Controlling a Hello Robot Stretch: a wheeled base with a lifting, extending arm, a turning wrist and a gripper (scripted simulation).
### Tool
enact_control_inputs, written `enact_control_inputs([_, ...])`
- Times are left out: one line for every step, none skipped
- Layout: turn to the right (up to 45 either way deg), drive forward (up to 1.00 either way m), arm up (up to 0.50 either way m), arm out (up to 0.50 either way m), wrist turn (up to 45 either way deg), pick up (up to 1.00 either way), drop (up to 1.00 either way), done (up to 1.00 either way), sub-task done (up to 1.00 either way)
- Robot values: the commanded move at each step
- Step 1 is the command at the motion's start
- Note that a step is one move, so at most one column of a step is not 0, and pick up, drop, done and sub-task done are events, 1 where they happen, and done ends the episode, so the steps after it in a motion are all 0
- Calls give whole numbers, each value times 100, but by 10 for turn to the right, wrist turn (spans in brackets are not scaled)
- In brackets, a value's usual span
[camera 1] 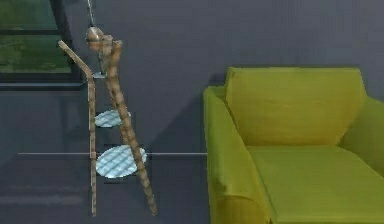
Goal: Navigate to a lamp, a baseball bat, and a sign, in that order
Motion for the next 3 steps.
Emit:
enact_control_inputs([-210, 0, 0, 0, 0, 0, 0, 0, 0])
enact_control_inputs([0, 0, 0, 0, 0, 0, 0, 0, 100])
enact_control_inputs([450, 0, 0, 0, 0, 0, 0, 0, 0])
